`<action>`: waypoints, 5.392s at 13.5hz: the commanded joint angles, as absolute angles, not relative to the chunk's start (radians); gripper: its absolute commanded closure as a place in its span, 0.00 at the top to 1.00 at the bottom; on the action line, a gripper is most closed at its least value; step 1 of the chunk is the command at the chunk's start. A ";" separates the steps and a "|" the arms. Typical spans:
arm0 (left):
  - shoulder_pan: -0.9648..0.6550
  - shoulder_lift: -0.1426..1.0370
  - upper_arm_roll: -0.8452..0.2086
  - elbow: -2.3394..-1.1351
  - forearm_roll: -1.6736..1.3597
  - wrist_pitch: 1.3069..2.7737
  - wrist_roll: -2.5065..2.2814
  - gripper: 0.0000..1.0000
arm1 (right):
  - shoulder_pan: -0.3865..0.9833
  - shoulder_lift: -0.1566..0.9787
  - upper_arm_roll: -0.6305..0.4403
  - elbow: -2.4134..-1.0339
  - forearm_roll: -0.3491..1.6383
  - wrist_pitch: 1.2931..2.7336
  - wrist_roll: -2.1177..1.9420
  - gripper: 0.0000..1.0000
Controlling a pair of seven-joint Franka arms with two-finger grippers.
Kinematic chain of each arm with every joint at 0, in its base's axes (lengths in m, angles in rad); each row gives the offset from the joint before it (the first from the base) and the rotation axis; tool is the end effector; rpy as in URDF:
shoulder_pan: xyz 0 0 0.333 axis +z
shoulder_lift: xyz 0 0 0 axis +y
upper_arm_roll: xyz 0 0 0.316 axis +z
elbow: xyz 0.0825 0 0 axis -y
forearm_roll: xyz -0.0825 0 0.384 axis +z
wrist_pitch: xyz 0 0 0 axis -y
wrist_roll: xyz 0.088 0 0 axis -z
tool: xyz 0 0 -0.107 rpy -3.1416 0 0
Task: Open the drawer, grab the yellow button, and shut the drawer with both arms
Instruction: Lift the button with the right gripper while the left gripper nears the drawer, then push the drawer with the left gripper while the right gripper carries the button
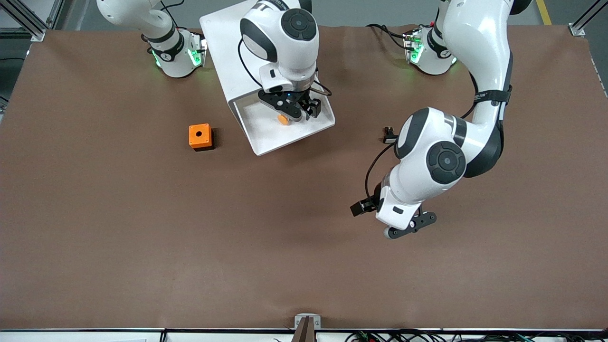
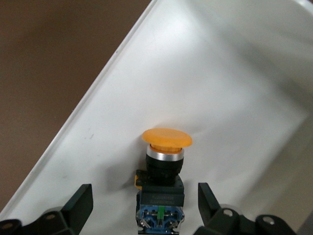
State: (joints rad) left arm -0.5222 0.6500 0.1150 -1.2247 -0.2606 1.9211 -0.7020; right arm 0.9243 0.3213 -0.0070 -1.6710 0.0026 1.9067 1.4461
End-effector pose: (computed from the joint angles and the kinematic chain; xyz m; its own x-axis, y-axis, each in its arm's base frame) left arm 0.6642 -0.3301 0.3988 0.9375 0.3384 -0.0812 0.3475 -0.9230 0.1650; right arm 0.3891 0.5091 0.4108 0.8628 -0.5055 -0.0108 -0.5029 -0.8602 0.0848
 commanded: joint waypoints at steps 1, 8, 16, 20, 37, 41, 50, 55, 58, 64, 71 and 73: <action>-0.541 0.624 0.103 -1.261 -0.226 1.927 -0.703 1.00 | 0.943 0.316 -0.015 -1.680 -0.008 1.899 1.453 0.80; -0.557 0.623 0.097 -1.261 -0.143 1.859 -0.799 1.00 | 0.945 0.316 -0.015 -1.683 -0.006 1.898 1.454 0.04; -0.592 0.624 0.100 -1.261 -0.140 1.852 -0.900 1.00 | 0.908 0.310 -0.021 -1.637 0.003 1.898 1.437 0.00; -0.600 0.620 0.100 -1.258 -0.120 1.835 -0.905 1.00 | 0.838 0.299 -0.023 -1.556 0.005 1.791 1.330 0.00; -0.798 0.617 0.092 -1.262 -0.130 1.795 -0.907 1.00 | 0.085 0.201 -0.028 -1.741 -0.058 1.854 0.171 0.00; -0.821 0.629 0.087 -1.264 -0.133 1.842 -0.891 1.00 | -0.046 0.207 -0.026 -1.876 -0.084 2.076 -0.006 0.00; -0.867 0.646 0.081 -1.269 -0.207 1.875 -0.910 1.00 | -0.176 0.429 -0.028 -1.947 -0.106 2.433 -0.153 0.00; -0.910 0.647 0.081 -1.287 -0.225 1.875 -0.913 1.00 | -0.209 0.554 -0.025 -1.936 -0.094 2.551 -0.141 0.00; -0.930 0.641 0.081 -1.301 -0.282 1.873 -0.931 1.00 | -0.209 0.594 -0.023 -1.913 -0.092 2.557 -0.138 0.00; -0.968 0.626 0.081 -1.341 -0.396 1.862 -1.015 1.00 | -0.207 0.603 -0.023 -1.884 -0.092 2.543 -0.144 1.00; -0.985 0.611 0.081 -1.354 -0.515 1.856 -1.182 1.00 | -0.196 0.580 -0.017 -1.881 -0.092 2.490 -0.141 1.00; -0.988 0.606 0.080 -1.353 -0.525 1.842 -1.235 1.00 | -0.193 0.529 -0.015 -1.871 -0.087 2.403 -0.132 1.00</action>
